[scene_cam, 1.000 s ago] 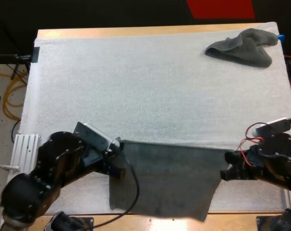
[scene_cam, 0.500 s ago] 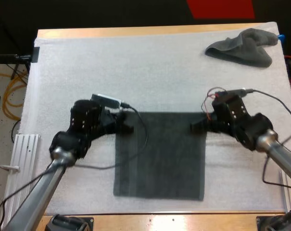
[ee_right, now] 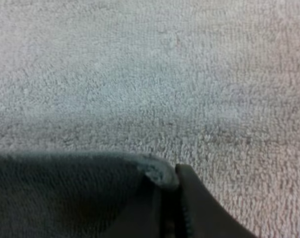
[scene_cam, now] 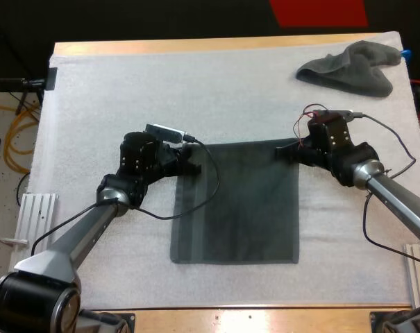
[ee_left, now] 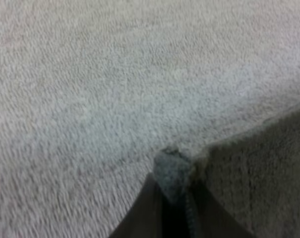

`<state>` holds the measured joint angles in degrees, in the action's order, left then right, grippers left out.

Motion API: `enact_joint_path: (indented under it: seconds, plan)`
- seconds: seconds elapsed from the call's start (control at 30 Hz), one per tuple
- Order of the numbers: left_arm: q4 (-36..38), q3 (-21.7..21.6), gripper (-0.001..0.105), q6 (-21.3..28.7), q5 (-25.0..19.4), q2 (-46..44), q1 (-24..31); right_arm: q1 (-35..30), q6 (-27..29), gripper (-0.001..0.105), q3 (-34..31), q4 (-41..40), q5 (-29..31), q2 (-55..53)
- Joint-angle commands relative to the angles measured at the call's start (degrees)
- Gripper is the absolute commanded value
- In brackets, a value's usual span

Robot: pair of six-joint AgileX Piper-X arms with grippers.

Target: Pick towel from pile fold and stack

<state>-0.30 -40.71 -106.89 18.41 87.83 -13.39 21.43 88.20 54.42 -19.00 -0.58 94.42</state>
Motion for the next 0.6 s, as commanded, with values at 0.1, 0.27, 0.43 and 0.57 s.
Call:
enact_joint_path:
  seconds: [0.1,0.27,0.43,0.57]
  plan:
    - [-1.31,-1.86,0.004,4.17,-3.67,-0.05,-0.02,-1.38,0.39,0.015,0.85,1.37,-1.48,1.28]
    - [-1.32,-4.61,0.029,7.56,-6.87,-0.05,-0.02,-2.63,0.34,0.058,1.51,3.83,-4.11,1.31]
    - [0.56,-9.13,0.049,8.34,-7.51,-0.51,-0.02,-2.91,0.34,0.064,5.46,2.71,-4.0,0.38]
    - [7.25,-13.65,0.049,8.34,-7.51,-3.71,-0.02,-2.91,0.72,0.064,9.62,-0.72,-4.0,-2.87]
